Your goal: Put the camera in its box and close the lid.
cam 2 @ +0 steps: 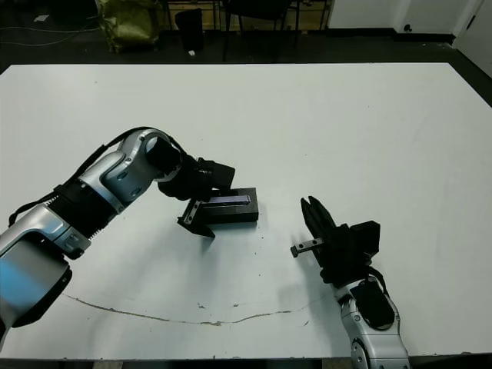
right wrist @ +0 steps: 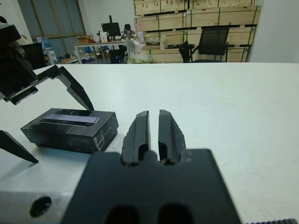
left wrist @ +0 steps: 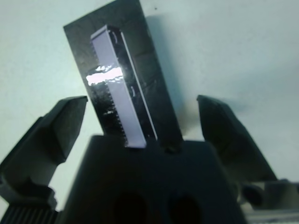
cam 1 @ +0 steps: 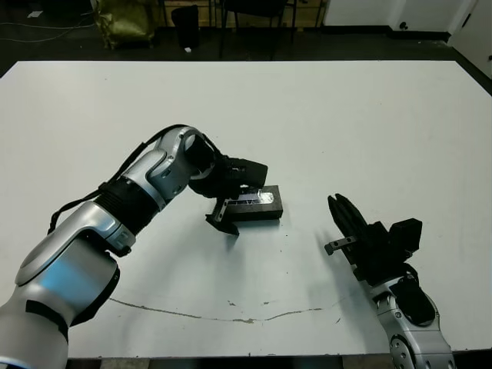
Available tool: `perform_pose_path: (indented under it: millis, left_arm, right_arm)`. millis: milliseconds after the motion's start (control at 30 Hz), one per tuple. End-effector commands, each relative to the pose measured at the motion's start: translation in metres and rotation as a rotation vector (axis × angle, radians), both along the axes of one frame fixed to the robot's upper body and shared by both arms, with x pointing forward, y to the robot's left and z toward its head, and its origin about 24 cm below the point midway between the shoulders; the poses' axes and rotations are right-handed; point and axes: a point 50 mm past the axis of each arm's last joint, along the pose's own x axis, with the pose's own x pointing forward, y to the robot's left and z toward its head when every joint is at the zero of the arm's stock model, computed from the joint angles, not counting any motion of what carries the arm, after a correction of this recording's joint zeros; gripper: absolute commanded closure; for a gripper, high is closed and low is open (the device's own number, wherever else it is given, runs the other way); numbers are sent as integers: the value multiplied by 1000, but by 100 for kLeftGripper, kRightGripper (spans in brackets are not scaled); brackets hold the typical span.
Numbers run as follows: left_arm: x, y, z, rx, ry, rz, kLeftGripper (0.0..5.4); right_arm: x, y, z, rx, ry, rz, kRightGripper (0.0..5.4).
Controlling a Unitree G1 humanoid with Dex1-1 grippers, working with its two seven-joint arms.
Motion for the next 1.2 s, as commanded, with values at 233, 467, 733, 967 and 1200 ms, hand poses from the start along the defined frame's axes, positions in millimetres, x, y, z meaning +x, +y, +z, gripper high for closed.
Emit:
perform_pose_path:
  millis: [233,467,733,967,1200]
  left_arm:
    - [0,25,-32,25,-21,168,1]
    - [3,59,-19,10,72,202,1]
    - [-15,105,2,-85,260,254,1]
    - [-44,104,-5,-56,335,140,1]
    - [-50,117,-7,-135,295,230,1]
  right_arm:
    - [-2,-2,-6,-3,40,6,540]
    - [-3,-3,-7,4,35,10,540]
    - [-3,-6,-8,-6,47,9,540]
    - [-2,-5,-7,-1,38,21,540]
    - [-2,-6,-6,-4,38,13,540]
